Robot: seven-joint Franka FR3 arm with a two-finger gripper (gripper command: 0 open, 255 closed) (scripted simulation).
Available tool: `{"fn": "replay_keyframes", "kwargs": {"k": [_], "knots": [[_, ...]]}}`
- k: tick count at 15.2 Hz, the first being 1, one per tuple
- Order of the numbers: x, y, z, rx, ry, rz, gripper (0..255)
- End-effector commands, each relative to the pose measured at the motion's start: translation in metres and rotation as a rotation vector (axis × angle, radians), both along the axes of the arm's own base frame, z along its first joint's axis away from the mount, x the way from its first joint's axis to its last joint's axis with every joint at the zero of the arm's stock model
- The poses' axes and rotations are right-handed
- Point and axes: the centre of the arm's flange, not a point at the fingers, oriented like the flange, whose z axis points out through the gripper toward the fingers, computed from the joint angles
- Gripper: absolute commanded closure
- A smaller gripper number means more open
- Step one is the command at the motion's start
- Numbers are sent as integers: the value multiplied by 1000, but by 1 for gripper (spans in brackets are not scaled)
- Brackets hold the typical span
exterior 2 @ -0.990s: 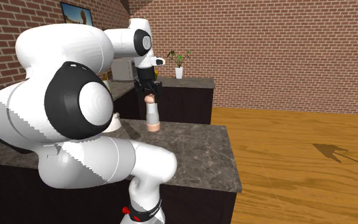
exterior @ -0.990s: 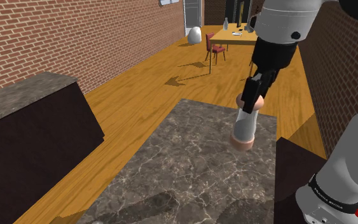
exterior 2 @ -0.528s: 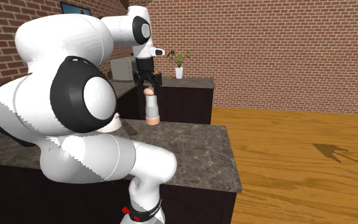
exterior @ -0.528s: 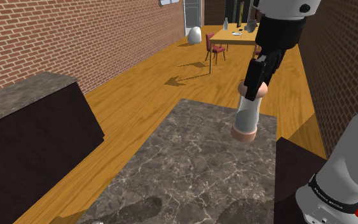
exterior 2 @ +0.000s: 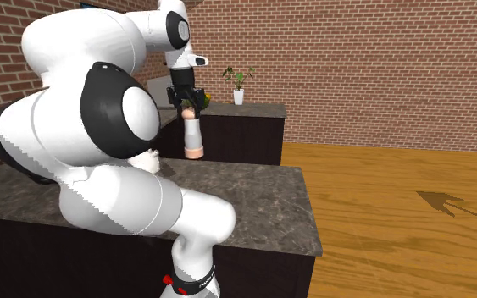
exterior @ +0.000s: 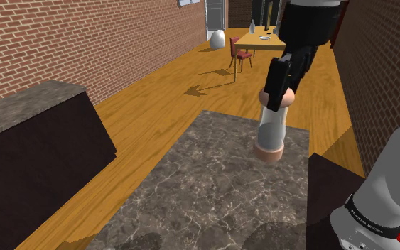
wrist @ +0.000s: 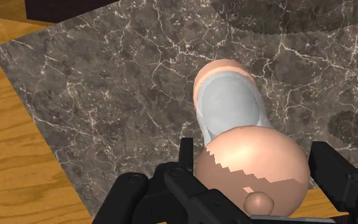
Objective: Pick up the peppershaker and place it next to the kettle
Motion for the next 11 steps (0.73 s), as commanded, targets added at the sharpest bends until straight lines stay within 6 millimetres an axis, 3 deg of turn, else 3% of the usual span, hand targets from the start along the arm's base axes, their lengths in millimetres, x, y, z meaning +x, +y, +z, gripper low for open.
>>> {"fn": "replay_keyframes", "kwargs": {"k": [1, 11], "knots": [[-4, 25, 0, 1, 0, 0, 255], [-23, 156, 1, 1, 0, 0, 255]]}}
